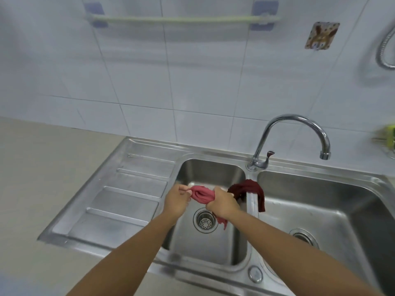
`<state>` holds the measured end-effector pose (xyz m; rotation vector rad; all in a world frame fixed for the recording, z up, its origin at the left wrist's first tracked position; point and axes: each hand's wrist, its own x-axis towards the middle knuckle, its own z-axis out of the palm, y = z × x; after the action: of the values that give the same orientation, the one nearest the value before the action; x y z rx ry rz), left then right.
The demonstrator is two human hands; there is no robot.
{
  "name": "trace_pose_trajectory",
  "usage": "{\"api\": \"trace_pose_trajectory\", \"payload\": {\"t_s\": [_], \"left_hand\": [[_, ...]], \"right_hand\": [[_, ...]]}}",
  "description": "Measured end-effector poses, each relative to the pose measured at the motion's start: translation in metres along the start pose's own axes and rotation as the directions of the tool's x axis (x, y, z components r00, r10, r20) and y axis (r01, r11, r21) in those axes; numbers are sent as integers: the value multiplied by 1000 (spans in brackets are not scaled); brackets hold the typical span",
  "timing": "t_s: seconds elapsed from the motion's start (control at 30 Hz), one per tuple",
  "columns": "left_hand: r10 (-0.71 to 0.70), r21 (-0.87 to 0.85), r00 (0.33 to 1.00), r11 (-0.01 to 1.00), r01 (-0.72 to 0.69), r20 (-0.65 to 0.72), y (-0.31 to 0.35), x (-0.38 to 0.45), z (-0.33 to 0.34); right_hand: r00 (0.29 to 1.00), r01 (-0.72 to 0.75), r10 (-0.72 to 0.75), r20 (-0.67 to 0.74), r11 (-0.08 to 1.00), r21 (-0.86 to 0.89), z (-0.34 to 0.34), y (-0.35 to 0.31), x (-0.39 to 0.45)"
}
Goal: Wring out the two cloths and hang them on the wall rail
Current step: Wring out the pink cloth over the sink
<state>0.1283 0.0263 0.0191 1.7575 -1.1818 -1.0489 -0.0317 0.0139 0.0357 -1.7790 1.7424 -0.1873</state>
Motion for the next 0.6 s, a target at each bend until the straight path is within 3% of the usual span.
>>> {"api": "trace_pose_trajectory", "payload": {"t_s": [0.07, 0.17, 0.23, 0.3, 0.37, 0.47, 0.53, 0.6], "left_hand": [[201, 235, 978, 955, -184, -50, -7, -7, -2], [473, 514, 879, 740, -435, 62, -24, -17, -1], [571, 622, 799, 559, -547, 190, -43, -17, 1], [578, 696, 770, 435, -572, 272, -56, -16, 3], [603, 719, 741, 370, -589, 296, -57, -11, 6], [705, 648, 637, 332, -686, 313, -44, 0, 10], [710, 572, 587, 314, -758, 388, -34, 8, 10], [654, 550, 581, 289, -784, 485, -28, 12, 10]], "right_hand": [[997, -38, 38, 70, 999, -1, -3, -3, 4], [984, -59, 59, 168, 998, -5, -8, -6, 9], [962, -94, 76, 262, 994, 56, -12, -8, 12], [921, -160, 94, 378, 976, 147, -16, -10, 11], [826, -272, 123, 550, 942, 198, -18, -13, 9], [645, -375, 137, 752, 914, 155, -22, -13, 6], [607, -369, 143, 782, 922, 117, -25, -8, 7], [627, -359, 167, 761, 929, 92, -25, 0, 11]]}}
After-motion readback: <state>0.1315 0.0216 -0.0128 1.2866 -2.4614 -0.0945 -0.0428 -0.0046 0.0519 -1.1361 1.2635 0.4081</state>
